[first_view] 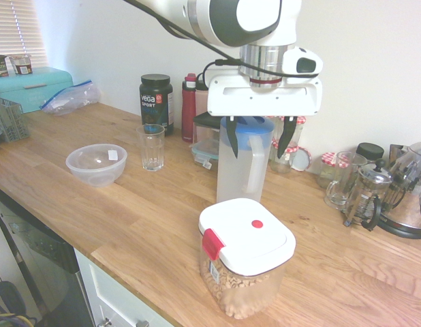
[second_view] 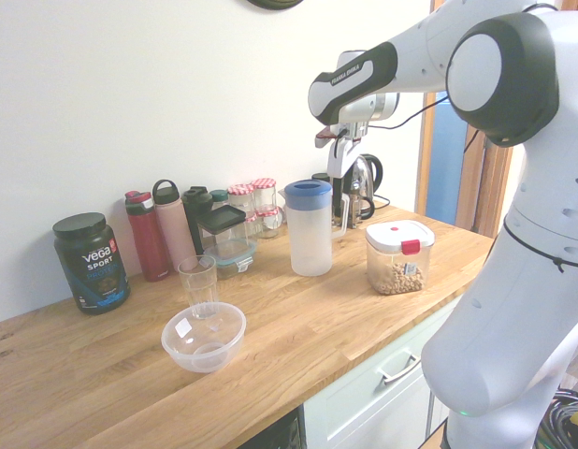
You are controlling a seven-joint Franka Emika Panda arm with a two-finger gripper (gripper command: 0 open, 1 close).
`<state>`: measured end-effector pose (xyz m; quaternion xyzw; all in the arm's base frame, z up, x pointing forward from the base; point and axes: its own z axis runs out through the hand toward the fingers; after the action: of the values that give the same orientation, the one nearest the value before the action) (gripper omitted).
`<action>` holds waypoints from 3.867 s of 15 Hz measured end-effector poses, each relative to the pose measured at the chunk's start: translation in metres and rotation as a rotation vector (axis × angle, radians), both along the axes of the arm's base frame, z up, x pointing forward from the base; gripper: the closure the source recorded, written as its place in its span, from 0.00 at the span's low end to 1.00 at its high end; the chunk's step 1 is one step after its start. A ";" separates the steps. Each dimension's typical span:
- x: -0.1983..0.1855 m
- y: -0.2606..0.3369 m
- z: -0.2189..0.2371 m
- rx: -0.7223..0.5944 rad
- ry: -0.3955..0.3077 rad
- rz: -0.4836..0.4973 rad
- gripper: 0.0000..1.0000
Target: Pour me some water
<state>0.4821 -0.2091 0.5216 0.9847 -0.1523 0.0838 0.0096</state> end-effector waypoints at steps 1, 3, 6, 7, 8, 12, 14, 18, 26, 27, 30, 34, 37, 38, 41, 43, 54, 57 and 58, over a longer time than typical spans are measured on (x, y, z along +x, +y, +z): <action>0.004 0.000 -0.005 -0.003 0.003 0.001 1.00; 0.011 0.001 -0.014 -0.003 0.013 0.003 1.00; 0.015 0.002 -0.016 -0.001 0.015 0.003 1.00; 0.016 0.003 -0.017 0.002 0.014 0.003 1.00; 0.017 0.005 -0.018 0.005 0.015 0.005 1.00; 0.017 0.004 -0.021 0.010 0.018 0.000 1.00; 0.017 0.002 -0.022 0.012 0.019 -0.003 1.00; 0.017 0.002 -0.022 0.013 0.020 -0.005 1.00; 0.013 -0.002 -0.024 0.025 0.035 -0.012 1.00; 0.013 -0.002 -0.024 0.027 0.036 -0.014 1.00; 0.012 -0.004 -0.023 0.027 0.036 -0.018 1.00; 0.005 -0.008 -0.014 0.028 0.027 -0.026 1.00; -0.002 -0.006 0.000 0.028 0.016 -0.023 1.00; -0.004 -0.004 0.006 0.027 0.009 -0.019 1.00; -0.005 0.014 0.019 0.015 0.010 0.021 1.00; -0.005 0.040 0.031 -0.012 0.020 0.078 1.00; -0.012 0.213 0.060 -0.176 0.090 0.281 1.00; -0.011 0.244 0.049 -0.220 0.126 0.299 1.00; -0.009 0.250 0.043 -0.241 0.142 0.303 1.00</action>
<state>0.4729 0.0410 0.5649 0.9915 0.0097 0.0321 0.1256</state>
